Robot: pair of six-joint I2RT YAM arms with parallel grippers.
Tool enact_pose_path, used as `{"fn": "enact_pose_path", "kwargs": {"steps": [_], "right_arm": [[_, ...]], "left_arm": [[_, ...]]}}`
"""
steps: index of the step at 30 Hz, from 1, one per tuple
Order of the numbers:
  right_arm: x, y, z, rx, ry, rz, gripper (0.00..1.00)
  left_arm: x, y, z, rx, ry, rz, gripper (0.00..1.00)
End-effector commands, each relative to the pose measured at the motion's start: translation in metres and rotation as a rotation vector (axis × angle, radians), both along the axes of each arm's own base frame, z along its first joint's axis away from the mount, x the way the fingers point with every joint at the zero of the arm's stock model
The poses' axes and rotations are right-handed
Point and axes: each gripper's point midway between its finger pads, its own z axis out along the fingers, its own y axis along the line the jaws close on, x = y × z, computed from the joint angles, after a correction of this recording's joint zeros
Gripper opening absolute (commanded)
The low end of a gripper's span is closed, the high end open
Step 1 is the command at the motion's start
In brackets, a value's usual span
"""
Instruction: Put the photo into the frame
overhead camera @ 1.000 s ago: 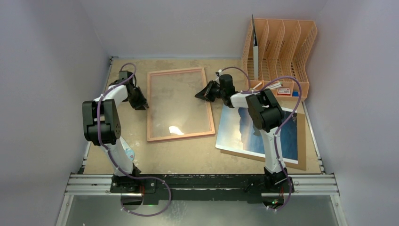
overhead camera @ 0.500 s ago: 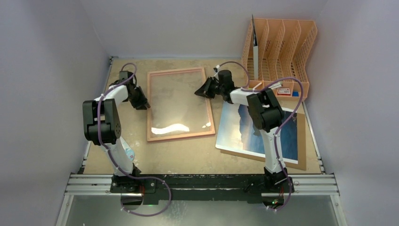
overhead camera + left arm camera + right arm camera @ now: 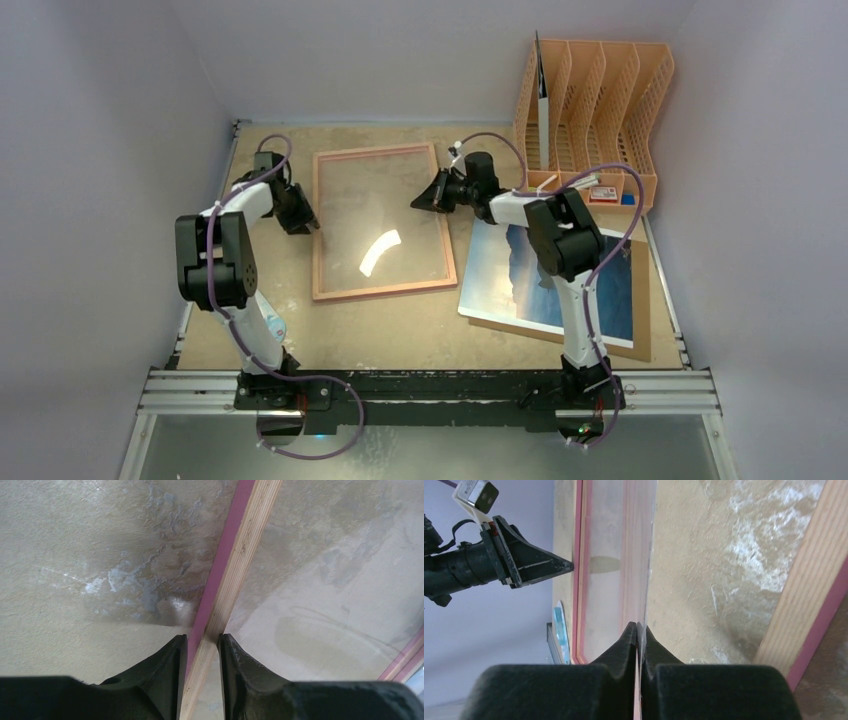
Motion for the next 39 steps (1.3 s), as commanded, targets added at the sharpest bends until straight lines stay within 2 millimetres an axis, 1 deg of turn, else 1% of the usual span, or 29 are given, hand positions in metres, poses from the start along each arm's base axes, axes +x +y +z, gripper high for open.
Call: {"fn": "enact_pose_path", "kwargs": {"steps": [1, 4, 6, 9, 12, 14, 16, 19, 21, 25, 27, 29, 31, 35, 39], "right_arm": [[-0.01, 0.008, 0.055, 0.084, -0.093, 0.071, 0.0], [-0.012, 0.007, 0.058, 0.086, -0.081, 0.071, 0.0], [-0.016, 0.006, 0.056, 0.079, -0.061, 0.073, 0.0], [-0.026, 0.003, 0.049, 0.072, -0.027, 0.087, 0.0], [-0.03, 0.001, 0.042, 0.059, -0.021, 0.091, 0.0], [-0.035, 0.001, 0.038, 0.058, -0.002, 0.1, 0.0], [-0.037, -0.001, 0.036, 0.058, 0.005, 0.101, 0.0], [-0.037, 0.0, 0.035, 0.058, 0.011, 0.106, 0.0], [-0.036, 0.001, 0.029, 0.05, 0.033, 0.106, 0.0], [-0.032, 0.002, 0.025, 0.046, 0.042, 0.101, 0.0], [-0.032, 0.002, 0.023, 0.041, 0.044, 0.098, 0.0], [-0.031, 0.001, 0.022, 0.033, 0.04, 0.091, 0.07], [-0.03, 0.0, 0.02, 0.023, 0.036, 0.085, 0.19], [-0.026, -0.002, 0.024, 0.0, 0.01, 0.076, 0.27], [-0.023, -0.003, 0.028, -0.015, -0.014, 0.065, 0.31]], "left_arm": [[0.003, 0.002, 0.019, 0.027, -0.069, 0.002, 0.35], [-0.003, -0.002, 0.02, 0.012, -0.07, -0.006, 0.39], [-0.008, -0.01, 0.019, -0.032, -0.072, -0.02, 0.39], [-0.02, -0.022, 0.014, -0.092, -0.053, -0.023, 0.35], [-0.034, -0.028, 0.007, -0.106, -0.02, -0.014, 0.29], [-0.042, -0.03, 0.007, -0.109, -0.016, -0.01, 0.27], [-0.047, -0.03, 0.012, -0.106, -0.037, -0.002, 0.27], [-0.049, -0.027, 0.018, -0.083, -0.054, 0.003, 0.28], [-0.049, -0.022, 0.019, -0.058, -0.053, 0.01, 0.29], [-0.045, -0.017, 0.023, -0.031, -0.065, 0.013, 0.31], [-0.042, -0.015, 0.026, -0.02, -0.071, 0.015, 0.35], [-0.038, -0.014, 0.028, -0.015, -0.078, 0.016, 0.39], [-0.033, -0.013, 0.031, -0.012, -0.086, 0.018, 0.42], [-0.028, -0.012, 0.031, -0.01, -0.083, 0.018, 0.46], [-0.029, -0.013, 0.023, -0.016, -0.064, 0.01, 0.45]]}}
